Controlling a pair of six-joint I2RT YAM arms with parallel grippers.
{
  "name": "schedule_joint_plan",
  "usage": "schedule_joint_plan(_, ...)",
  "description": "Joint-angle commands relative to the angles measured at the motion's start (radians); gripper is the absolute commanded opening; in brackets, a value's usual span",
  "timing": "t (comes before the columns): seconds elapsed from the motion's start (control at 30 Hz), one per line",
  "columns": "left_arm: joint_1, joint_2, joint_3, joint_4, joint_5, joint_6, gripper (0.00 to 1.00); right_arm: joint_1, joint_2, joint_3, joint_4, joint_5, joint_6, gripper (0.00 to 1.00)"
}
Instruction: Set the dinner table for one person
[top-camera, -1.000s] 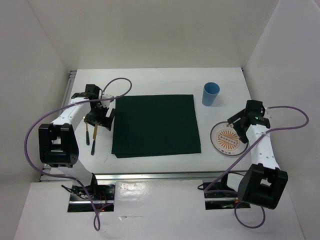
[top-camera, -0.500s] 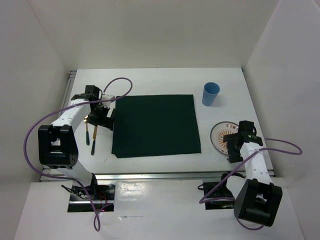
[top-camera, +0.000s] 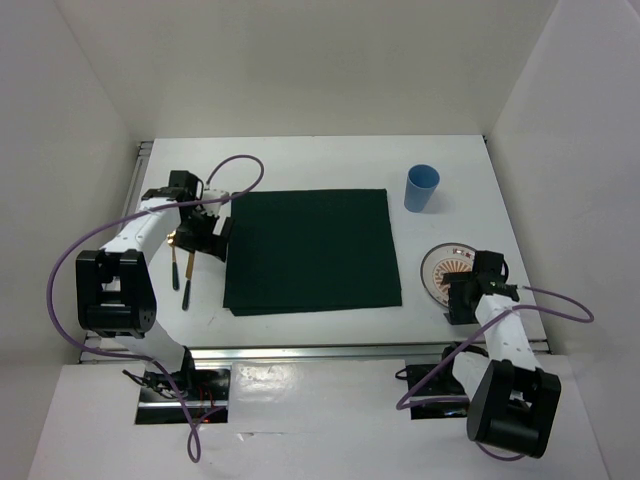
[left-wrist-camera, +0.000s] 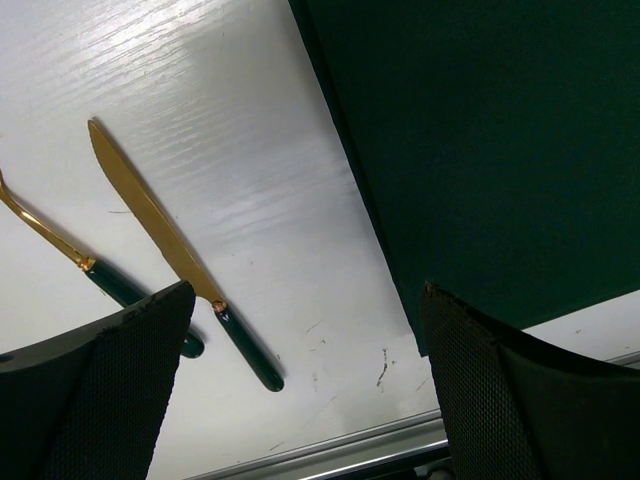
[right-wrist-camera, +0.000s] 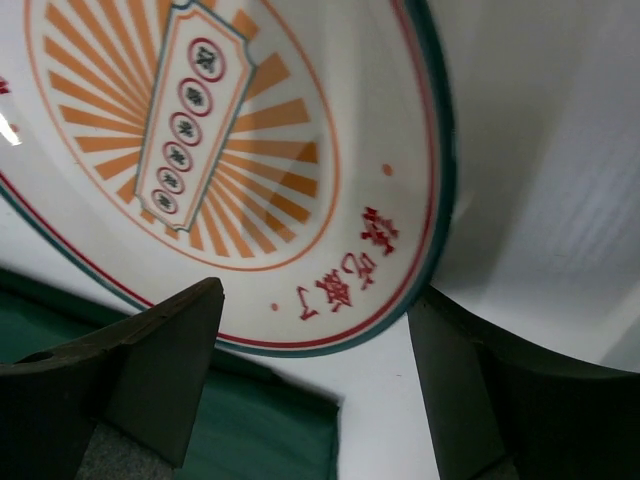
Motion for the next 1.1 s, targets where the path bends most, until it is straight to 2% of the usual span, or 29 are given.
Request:
schedule_joint_plan(0.0, 0.009, -0.016, 0.034, -0.025, 0.011, 0.013, 0.99, -0.004, 0.029, -0.028, 0.099, -0.016, 0.034, 0.82)
schedule_joint_plan(0.1, 0.009, -0.025, 0.034, -0.025, -0.010, 0.013, 0.99, -0.004, 0.040, -0.053, 0.139, -0.035, 0.054, 0.79)
schedule_joint_plan(0.17, 0.009, -0.025, 0.034, -0.035, -0.011, 0.013, 0.99, -0.004, 0.040, -0.065, 0.151, -0.036, 0.054, 0.72)
schedule_joint_plan(0.2, 0.009, -0.025, 0.043, -0.035, -0.011, 0.013, 0.99, -0.004, 0.040, -0.077, 0.151, -0.036, 0.066, 0.58)
schedule_joint_plan(0.3, 0.018, -0.025, 0.052, -0.045, -0.011, 0.013, 0.99, -0.004, 0.029, -0.087, 0.151, -0.025, 0.075, 0.32)
schedule_joint_plan(0.33, 0.018, -0.025, 0.052, -0.045, -0.011, 0.013, 0.99, -0.004, 0.017, -0.096, 0.151, -0.025, 0.075, 0.18)
schedule_joint_plan(0.43, 0.018, -0.034, 0.052, -0.056, -0.011, 0.013, 0.99, -0.004, -0.020, -0.096, 0.110, 0.015, 0.075, 0.02)
schedule_joint_plan(0.67, 0.018, -0.043, 0.061, -0.065, -0.011, 0.013, 0.99, -0.004, -0.168, 0.022, 0.049, 0.104, 0.023, 0.00)
schedule_joint_plan(0.83, 0.018, -0.043, 0.061, -0.074, -0.011, 0.013, 0.99, -0.004, -0.205, 0.142, -0.008, 0.138, -0.011, 0.00)
schedule_joint_plan(1.07, 0.018, -0.043, 0.070, -0.074, -0.020, 0.013, 0.99, -0.004, -0.219, 0.312, 0.016, 0.185, -0.124, 0.00)
